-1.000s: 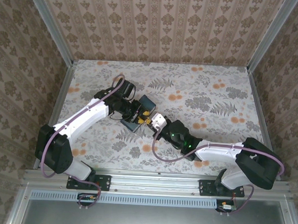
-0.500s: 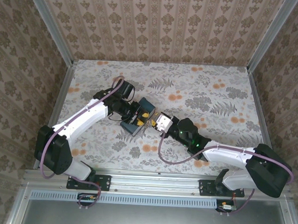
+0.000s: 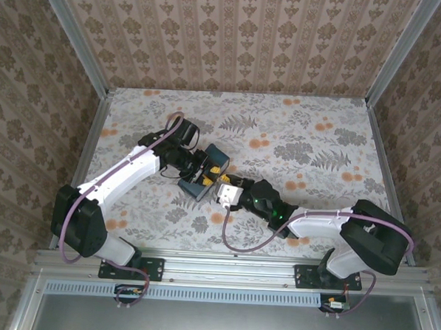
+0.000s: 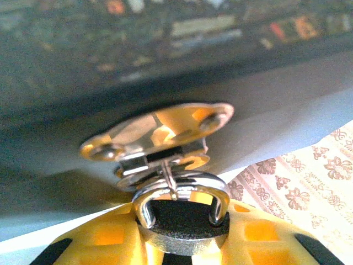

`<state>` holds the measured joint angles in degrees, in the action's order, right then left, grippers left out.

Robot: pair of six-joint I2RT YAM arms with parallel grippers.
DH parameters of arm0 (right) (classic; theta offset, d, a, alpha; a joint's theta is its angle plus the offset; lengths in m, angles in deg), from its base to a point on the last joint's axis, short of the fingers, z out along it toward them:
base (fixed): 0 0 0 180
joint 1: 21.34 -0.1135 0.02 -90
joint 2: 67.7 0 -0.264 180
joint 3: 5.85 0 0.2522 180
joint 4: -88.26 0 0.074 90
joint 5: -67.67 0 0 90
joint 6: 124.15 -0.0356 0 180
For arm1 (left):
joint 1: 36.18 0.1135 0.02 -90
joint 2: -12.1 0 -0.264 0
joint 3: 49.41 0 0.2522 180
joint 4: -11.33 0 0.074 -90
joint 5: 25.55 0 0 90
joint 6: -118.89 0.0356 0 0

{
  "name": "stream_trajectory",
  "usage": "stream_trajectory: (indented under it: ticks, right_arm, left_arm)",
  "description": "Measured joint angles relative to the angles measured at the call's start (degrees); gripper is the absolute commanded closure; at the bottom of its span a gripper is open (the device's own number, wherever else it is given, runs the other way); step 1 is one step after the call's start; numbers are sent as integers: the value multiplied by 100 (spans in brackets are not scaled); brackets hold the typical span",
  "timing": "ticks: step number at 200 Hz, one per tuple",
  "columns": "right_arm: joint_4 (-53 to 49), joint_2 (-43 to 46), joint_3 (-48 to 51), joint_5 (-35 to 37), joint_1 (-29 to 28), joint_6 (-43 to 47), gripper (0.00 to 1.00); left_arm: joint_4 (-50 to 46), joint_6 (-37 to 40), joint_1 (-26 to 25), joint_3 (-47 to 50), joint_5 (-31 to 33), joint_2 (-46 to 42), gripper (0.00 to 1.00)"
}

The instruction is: Unlock the padlock with the key

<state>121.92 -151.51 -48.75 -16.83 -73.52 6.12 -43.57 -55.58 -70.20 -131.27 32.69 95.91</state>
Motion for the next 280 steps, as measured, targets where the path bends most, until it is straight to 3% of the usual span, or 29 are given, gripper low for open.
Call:
stream_trajectory:
  ticks: [92,150,280]
  right_arm:
    - [321,-57,-15,184,-39,201,69]
    - [341,-57,-35,186,-74,308,75]
    - [354,-57,-142,297,-184,361,74]
  left_arm:
    - [46,0,39,72,0,-44,86]
    - [63,0,63,76,4,-83,87]
    - [81,-15,74,101,-37,-103,87]
